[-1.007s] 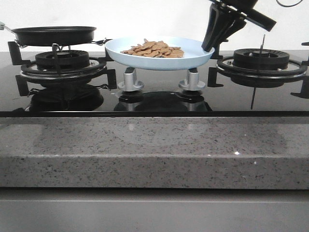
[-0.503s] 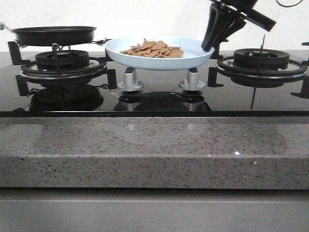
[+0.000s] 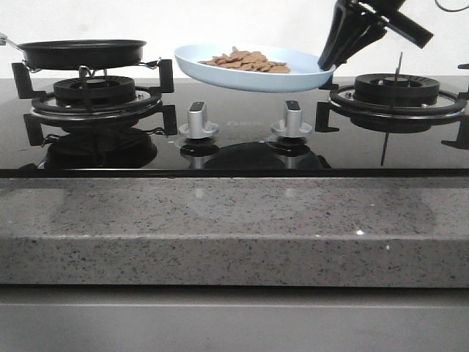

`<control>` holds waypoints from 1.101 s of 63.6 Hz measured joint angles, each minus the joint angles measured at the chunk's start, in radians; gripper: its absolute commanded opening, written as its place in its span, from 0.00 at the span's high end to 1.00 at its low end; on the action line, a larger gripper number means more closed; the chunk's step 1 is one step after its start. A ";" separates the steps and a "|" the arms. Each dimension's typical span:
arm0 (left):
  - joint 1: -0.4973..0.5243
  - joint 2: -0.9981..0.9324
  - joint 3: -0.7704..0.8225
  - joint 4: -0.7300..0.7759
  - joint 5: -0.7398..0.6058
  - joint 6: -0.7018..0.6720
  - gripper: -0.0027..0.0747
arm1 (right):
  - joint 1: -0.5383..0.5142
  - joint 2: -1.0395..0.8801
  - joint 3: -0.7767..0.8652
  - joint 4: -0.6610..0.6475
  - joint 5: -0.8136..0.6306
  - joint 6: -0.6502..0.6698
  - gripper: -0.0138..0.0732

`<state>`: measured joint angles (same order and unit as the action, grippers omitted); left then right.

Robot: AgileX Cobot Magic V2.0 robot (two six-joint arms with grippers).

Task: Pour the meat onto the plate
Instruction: 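Lower the meat-filled plate back between the knobs with the right gripper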

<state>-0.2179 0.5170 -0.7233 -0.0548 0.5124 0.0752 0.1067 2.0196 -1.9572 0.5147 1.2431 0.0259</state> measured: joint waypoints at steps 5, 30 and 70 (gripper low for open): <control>0.000 0.000 0.000 0.000 0.000 0.000 0.99 | -0.003 0.000 0.000 0.002 -0.002 0.000 0.91; 0.000 0.000 0.000 0.000 0.000 0.000 0.99 | -0.003 0.030 0.000 0.018 -0.118 0.000 0.91; 0.000 0.000 0.000 0.000 -0.005 0.000 0.99 | 0.036 0.048 0.000 -0.054 -0.120 0.002 0.91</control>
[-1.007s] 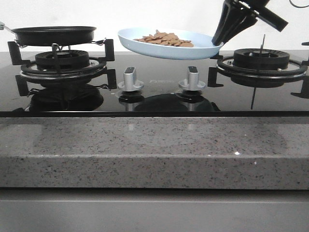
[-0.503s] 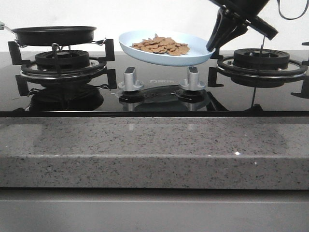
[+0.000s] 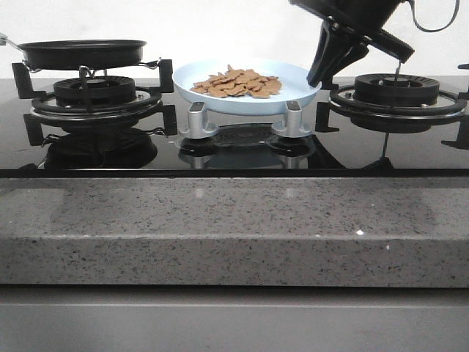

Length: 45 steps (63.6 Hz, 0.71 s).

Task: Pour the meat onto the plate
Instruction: 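Lower the meat-filled plate back between the knobs with the right gripper, then open the right gripper and raise it away from the plate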

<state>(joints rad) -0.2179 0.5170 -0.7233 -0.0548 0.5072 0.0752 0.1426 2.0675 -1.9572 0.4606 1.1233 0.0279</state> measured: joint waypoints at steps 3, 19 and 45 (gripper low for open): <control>0.000 0.000 0.000 0.000 0.000 0.000 0.99 | 0.000 0.000 0.000 -0.005 0.002 0.000 0.90; 0.000 0.000 0.000 0.000 0.000 0.000 0.99 | 0.000 0.000 0.000 -0.009 0.002 0.000 0.72; 0.000 0.000 0.000 0.000 0.000 0.000 0.99 | 0.000 0.000 -0.016 -0.009 0.017 0.002 0.61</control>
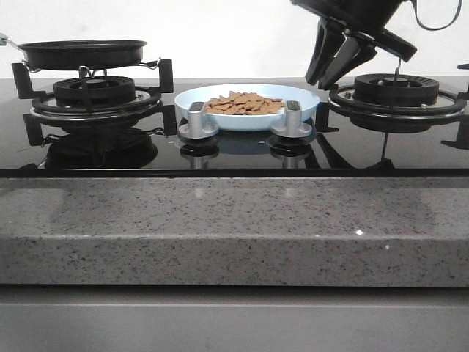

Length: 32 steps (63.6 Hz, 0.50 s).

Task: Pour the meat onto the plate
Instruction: 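Open the right gripper and raise it away from the plate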

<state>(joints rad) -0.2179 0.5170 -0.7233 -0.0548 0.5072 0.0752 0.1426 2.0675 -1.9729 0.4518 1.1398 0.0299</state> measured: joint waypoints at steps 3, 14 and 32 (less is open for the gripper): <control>0.000 0.000 0.000 0.000 0.000 0.000 0.99 | 0.000 0.000 -0.020 0.000 0.015 0.000 0.61; 0.000 0.000 0.000 0.000 0.000 0.000 0.99 | 0.000 0.000 -0.135 -0.009 0.083 0.000 0.80; 0.000 0.000 0.000 0.000 0.000 0.000 0.99 | 0.000 -0.011 -0.275 -0.083 0.107 0.002 0.91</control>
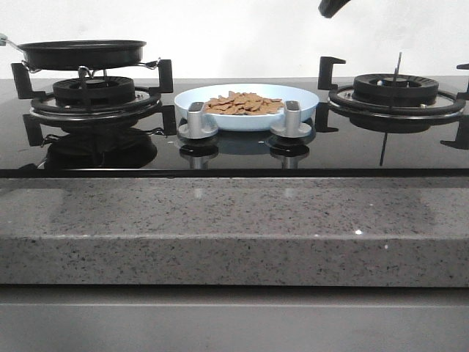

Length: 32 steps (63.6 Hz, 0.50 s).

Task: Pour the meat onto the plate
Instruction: 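Open the right gripper and raise it away from the plate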

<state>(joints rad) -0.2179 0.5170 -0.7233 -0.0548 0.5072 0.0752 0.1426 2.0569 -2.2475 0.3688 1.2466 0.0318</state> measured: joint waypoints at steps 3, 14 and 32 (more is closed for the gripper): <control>0.000 0.000 0.000 0.000 0.000 0.000 0.99 | 0.000 -0.009 0.000 -0.007 0.003 0.000 0.91; 0.000 0.000 0.000 0.000 0.000 0.000 0.99 | 0.000 -0.093 0.040 -0.065 0.007 0.000 0.91; 0.000 0.000 0.000 0.000 0.000 0.000 0.99 | 0.000 -0.373 0.305 -0.185 0.014 -0.025 0.91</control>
<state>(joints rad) -0.2179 0.5170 -0.7233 -0.0548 0.5072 0.0752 0.1426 1.6836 -1.9425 0.1838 1.2605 0.0069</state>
